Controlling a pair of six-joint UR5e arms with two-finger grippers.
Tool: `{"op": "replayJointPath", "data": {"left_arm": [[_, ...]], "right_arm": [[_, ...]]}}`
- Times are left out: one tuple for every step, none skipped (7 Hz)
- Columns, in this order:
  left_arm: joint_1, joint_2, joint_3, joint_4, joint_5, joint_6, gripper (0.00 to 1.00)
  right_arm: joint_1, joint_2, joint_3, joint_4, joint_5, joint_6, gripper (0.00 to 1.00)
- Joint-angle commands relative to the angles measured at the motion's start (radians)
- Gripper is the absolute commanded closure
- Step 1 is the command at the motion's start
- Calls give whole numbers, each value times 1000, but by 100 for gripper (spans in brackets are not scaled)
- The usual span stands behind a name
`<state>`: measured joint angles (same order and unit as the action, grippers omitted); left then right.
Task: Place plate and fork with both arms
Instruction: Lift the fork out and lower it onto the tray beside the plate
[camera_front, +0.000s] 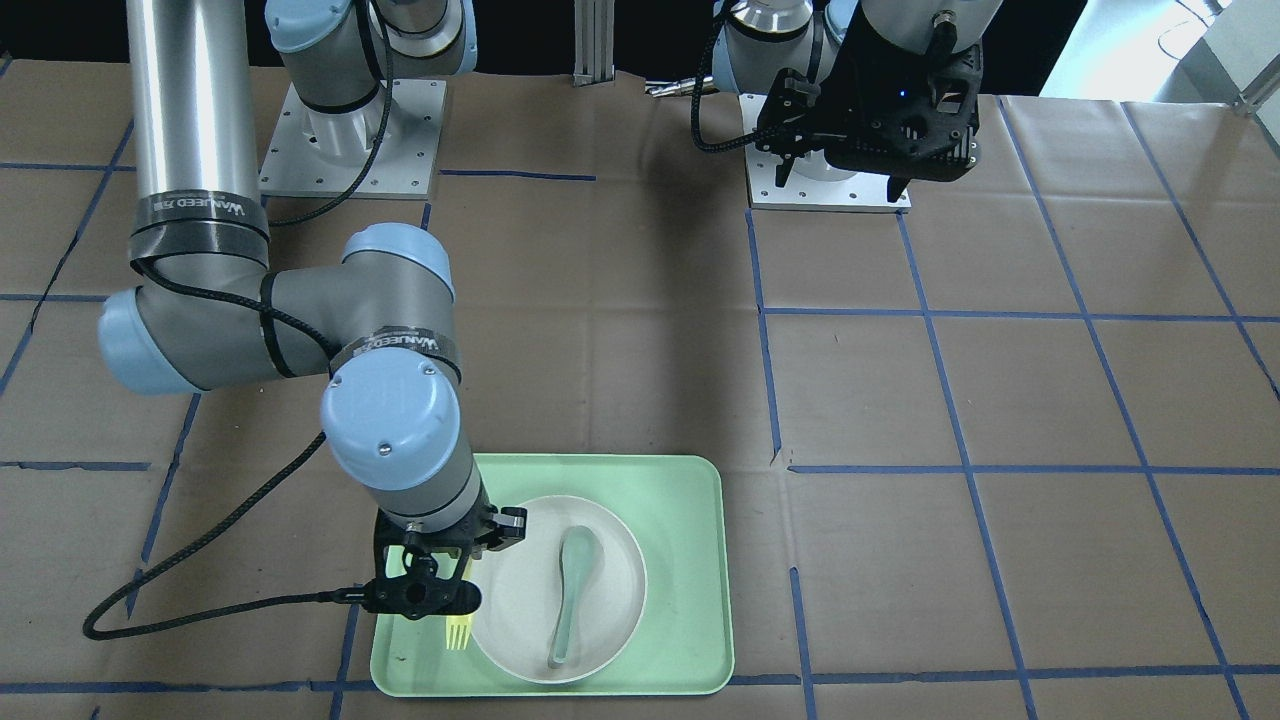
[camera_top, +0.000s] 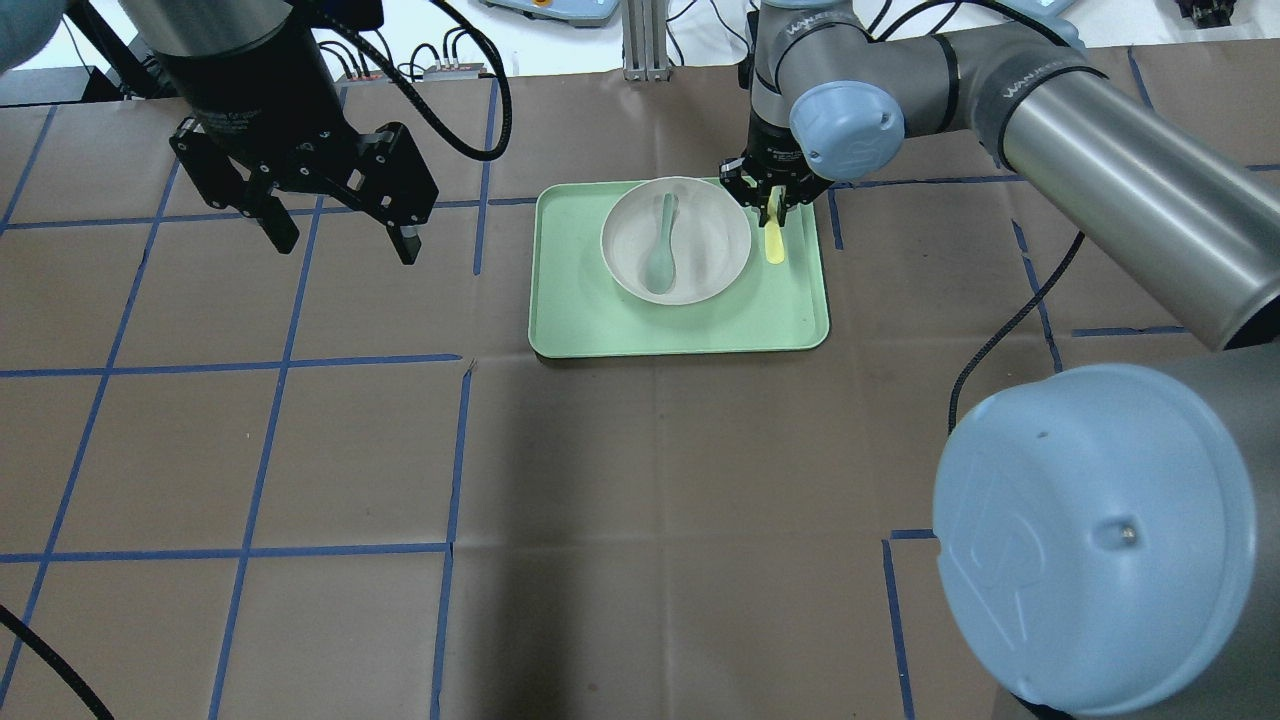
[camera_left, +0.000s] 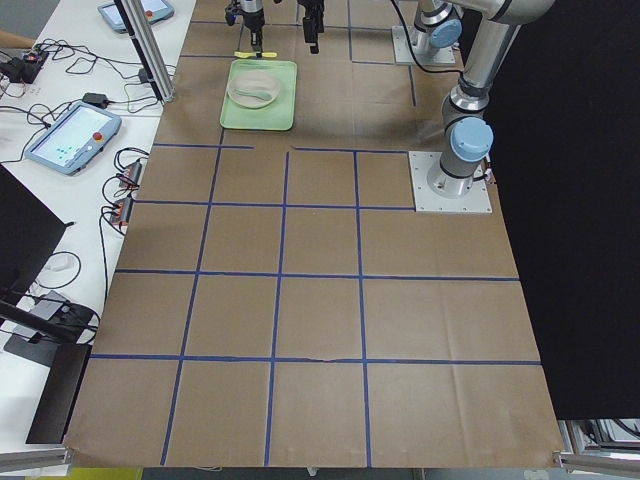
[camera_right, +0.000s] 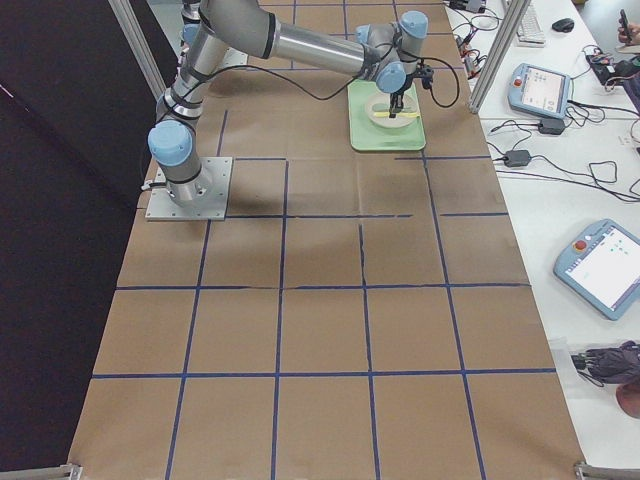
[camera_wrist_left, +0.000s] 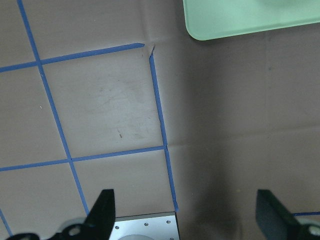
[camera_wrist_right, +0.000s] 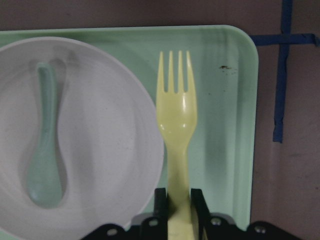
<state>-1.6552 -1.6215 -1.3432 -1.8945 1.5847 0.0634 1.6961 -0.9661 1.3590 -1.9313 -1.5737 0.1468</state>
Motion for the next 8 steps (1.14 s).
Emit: {"op": "replayJointPath", "data": {"left_arm": [[0,2,1,0,1,3,0],[0,2,1,2,1,4,0],[0,2,1,17,17,4,0],[-2,-1,-1,25,70,4,0],[-2,-1,-1,25,70,4,0],[0,0,-1,25,70,4,0],[0,0,1,26,69,0,0],[0,0,-1,35,66,-4,0]], "right_arm": [[-27,19,80,-128,0,-20,99],[-32,47,87,-153,6,-18,99],[-36,69,89,-170,6,-12,98],[-33,76,91,-175,3,-9,98],[-36,73,89,-173,4,-10,97],[-35,69,88,-173,-2,-10,65],[-35,66,86,-173,-2,-18,1],[-42,61,72,-163,-3,-16,0]]}}
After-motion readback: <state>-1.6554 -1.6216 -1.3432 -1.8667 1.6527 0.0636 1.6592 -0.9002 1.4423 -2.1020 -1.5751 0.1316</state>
